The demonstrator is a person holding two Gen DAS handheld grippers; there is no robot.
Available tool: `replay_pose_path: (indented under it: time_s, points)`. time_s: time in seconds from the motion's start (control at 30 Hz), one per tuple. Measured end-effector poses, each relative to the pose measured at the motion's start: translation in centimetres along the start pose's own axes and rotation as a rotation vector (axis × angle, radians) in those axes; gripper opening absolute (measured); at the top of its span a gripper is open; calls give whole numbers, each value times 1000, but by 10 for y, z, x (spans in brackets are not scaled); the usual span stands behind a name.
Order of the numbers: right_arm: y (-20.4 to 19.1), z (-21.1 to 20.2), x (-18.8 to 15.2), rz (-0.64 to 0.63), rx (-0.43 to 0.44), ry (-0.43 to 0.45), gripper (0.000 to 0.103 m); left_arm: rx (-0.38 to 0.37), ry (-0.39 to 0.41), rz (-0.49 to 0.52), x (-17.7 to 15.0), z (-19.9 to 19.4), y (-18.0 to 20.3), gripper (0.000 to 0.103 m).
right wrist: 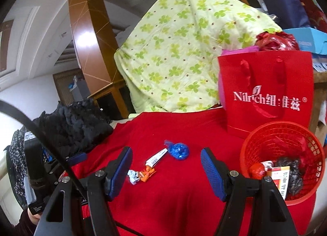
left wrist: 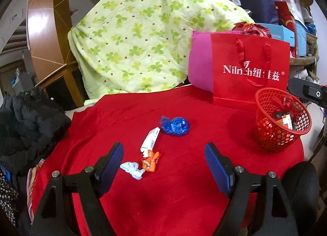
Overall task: Collect trash
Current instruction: 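Bring both grippers back over the table toward the small wrappers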
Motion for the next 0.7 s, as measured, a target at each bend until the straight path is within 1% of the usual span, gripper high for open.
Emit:
replay_pose_path:
  time_s: [0.13, 0.27, 0.4, 0.47, 0.6, 0.7]
  points:
    - [-14, 20, -10, -18, 26, -43, 73, 31, -33, -33, -20, 6, -24, 82]
    - [-24, 42, -25, -21, 50, -98, 73, 101, -108, -81, -55, 17, -63, 82]
    - [-32, 67, -46, -12, 75, -158, 73, 182, -190, -130, -91, 26, -103, 82]
    - [-36, 81, -58, -1, 88, -192, 73, 210, -222, -152, -106, 30, -118, 82]
    - [-42, 117, -85, 28, 122, -282, 73, 242, -266, -199, -130, 38, -141, 82]
    - [-47, 146, -103, 59, 147, -346, 73, 249, -286, -222, -139, 44, -148, 82]
Point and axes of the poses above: each gripper's, at about its wrist camera, not at the fingertips, and z roughly the way its jaws point, y to its right, x to its top, the point moved 2 cm from there along z, roughly the way its jaws point, and after that the axes turned 14 degrees about y, right-handed, at the moved point
